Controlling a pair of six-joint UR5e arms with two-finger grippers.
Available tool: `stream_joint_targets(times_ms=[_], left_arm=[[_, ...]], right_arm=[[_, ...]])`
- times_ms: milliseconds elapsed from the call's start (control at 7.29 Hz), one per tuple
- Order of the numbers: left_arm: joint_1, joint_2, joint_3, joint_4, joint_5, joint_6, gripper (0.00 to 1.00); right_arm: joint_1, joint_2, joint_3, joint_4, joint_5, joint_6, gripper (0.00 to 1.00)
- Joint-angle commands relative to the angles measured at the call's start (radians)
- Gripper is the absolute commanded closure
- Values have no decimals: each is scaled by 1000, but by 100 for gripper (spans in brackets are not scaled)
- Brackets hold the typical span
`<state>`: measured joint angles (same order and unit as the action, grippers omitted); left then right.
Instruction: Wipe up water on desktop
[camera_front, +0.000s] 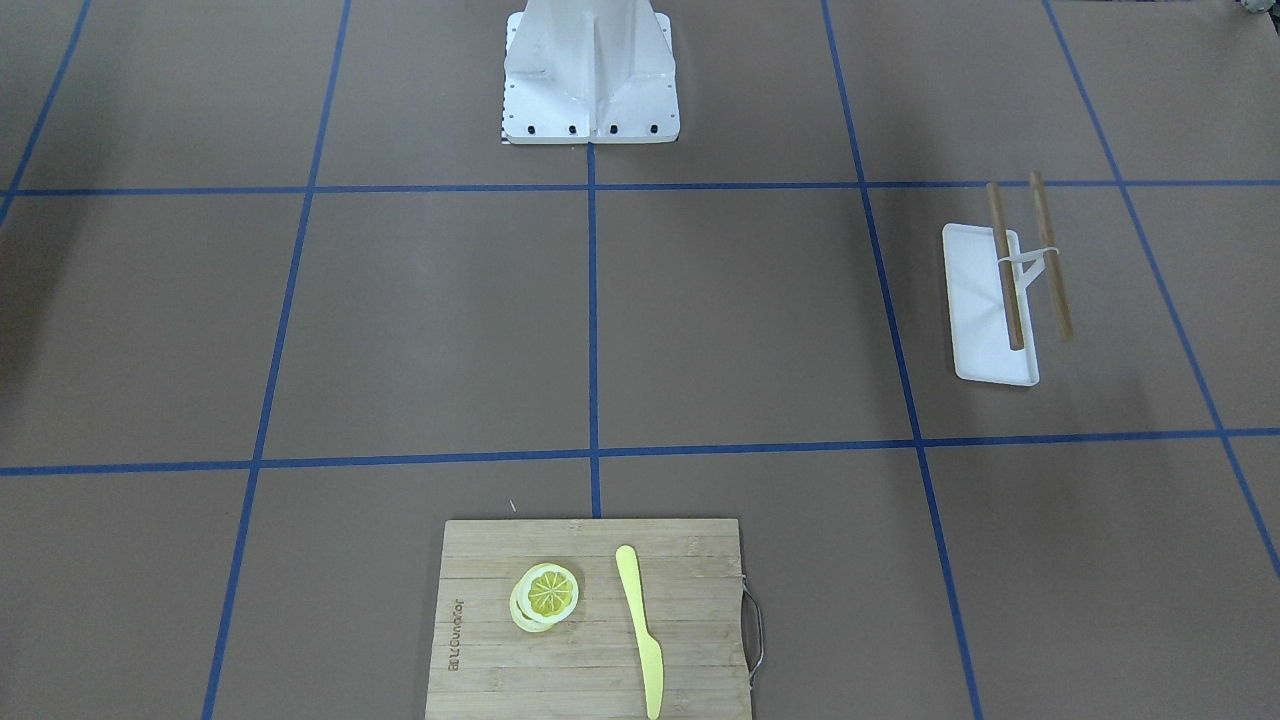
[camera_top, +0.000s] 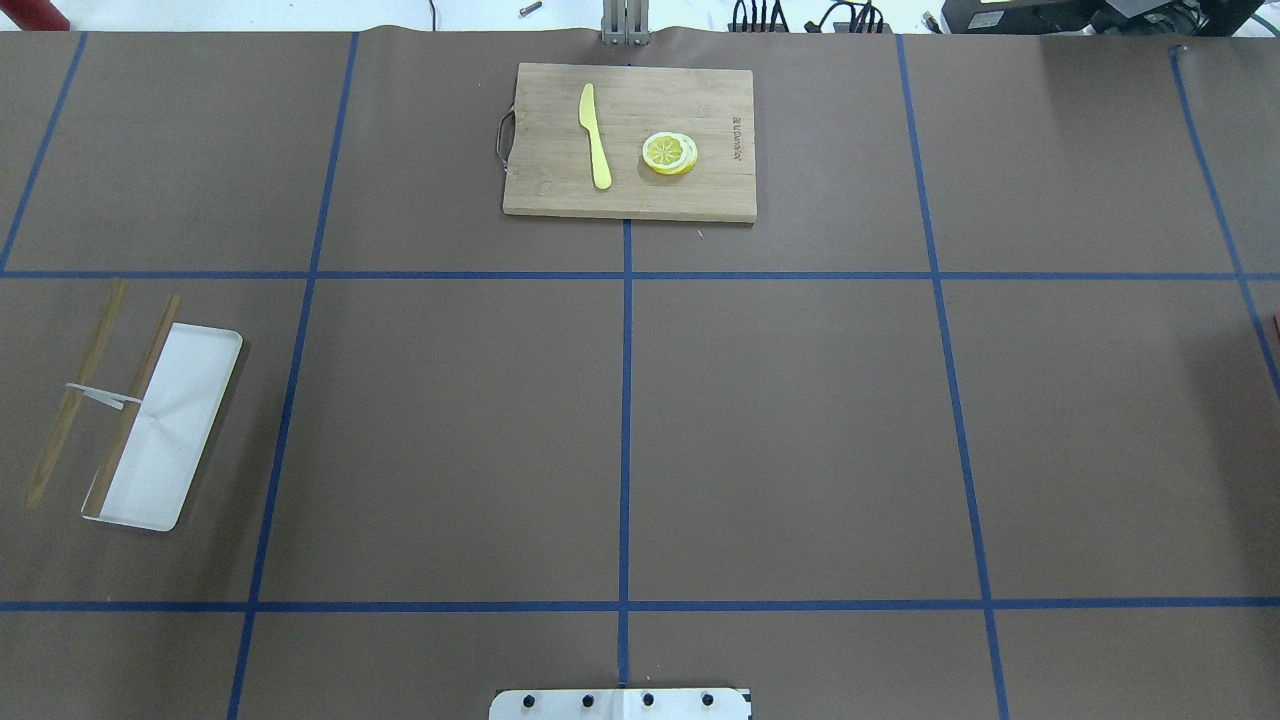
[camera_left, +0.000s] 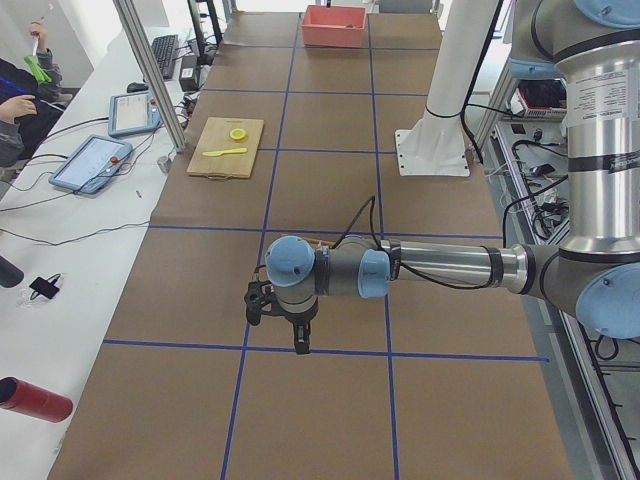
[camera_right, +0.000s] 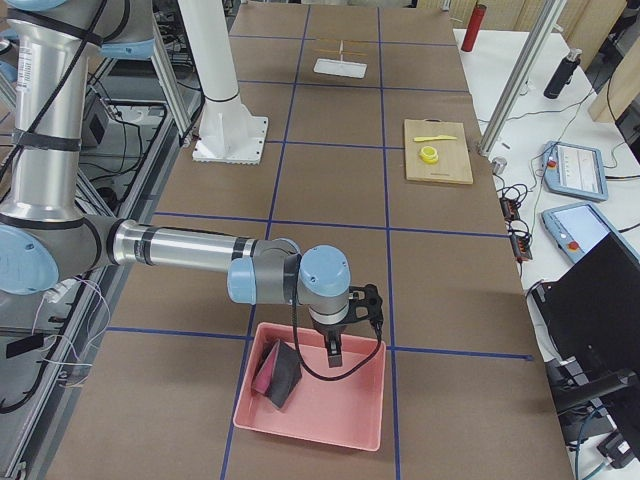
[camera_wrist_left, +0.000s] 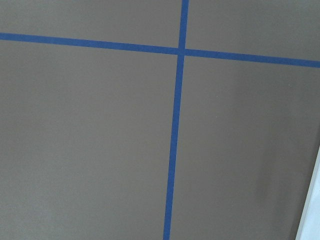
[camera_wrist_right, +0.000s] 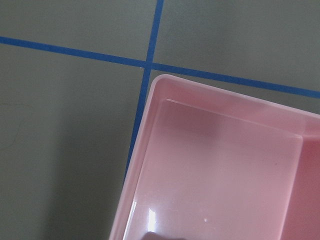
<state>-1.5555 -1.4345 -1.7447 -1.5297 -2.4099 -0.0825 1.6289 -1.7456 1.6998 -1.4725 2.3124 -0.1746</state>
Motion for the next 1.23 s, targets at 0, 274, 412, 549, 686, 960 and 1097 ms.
stream_joint_targets(times_ms=[0,274,412,549,686,960,1097], left_arm=[[0,-1,2,0,0,1,1],[0,-1,5,-1,0,1,1],[0,-3,7,-1,0,1,1],[0,-3,7,0,0,1,1],[0,-3,7,0,0,1,1],[0,-3,5,0,0,1,1],[0,-3,5,-1,0,1,1]], right_arm=[[14,24,4,-28,-41,-28,0],[12,15,4,-17,-39,-34,0],[12,21,4,-17,-39,-34,0],[12,24,6,-15,-39,-34,0],[12,24,9,-15,-35,-34,0],[12,17,18,-15,-30,-34,0],[12,17,18,-15,-28,-34,0]])
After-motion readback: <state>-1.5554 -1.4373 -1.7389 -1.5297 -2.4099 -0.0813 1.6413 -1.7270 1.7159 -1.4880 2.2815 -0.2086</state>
